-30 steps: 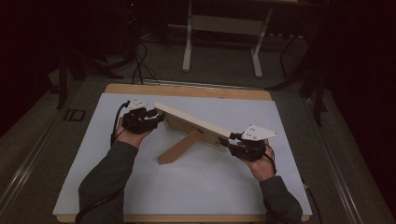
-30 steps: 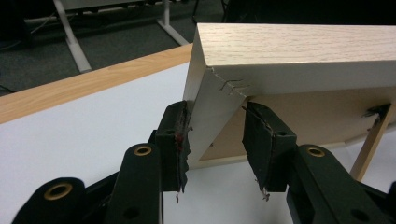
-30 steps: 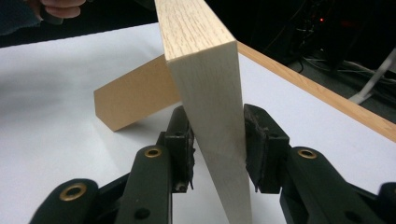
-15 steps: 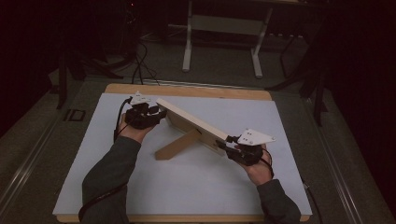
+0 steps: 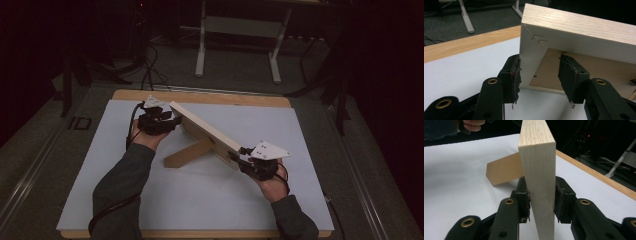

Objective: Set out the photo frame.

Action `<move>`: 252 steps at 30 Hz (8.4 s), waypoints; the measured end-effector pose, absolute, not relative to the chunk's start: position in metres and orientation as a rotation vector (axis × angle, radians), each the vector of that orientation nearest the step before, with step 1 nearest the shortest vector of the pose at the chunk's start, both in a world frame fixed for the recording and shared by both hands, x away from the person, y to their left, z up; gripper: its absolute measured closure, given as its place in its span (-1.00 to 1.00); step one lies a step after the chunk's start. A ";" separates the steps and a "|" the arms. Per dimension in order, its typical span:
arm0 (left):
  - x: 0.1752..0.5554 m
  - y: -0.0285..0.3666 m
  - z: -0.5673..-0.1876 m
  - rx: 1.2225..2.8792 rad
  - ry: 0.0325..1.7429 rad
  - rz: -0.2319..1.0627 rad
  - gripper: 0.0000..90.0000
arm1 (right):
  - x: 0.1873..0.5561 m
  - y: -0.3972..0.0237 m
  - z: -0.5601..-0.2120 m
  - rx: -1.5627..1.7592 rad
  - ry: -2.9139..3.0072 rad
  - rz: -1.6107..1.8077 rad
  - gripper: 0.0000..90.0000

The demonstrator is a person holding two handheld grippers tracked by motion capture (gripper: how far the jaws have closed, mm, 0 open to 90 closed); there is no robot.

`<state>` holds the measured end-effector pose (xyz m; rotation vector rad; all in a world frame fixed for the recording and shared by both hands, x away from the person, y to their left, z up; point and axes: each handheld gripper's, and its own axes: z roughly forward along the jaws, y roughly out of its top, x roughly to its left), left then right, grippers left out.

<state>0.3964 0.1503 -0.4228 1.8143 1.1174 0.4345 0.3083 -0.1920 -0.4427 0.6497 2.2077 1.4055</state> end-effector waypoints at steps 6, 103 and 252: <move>0.392 0.141 -0.416 1.838 1.074 0.442 0.19 | 0.306 -0.187 -0.443 0.650 2.201 1.419 0.52; 0.380 0.093 -0.374 1.852 1.210 0.266 -0.25 | 0.294 -0.094 -0.444 0.664 2.170 1.445 0.33; 0.366 0.067 -0.376 2.123 0.881 0.169 -0.06 | 0.350 -0.196 -0.403 0.884 2.025 1.385 0.10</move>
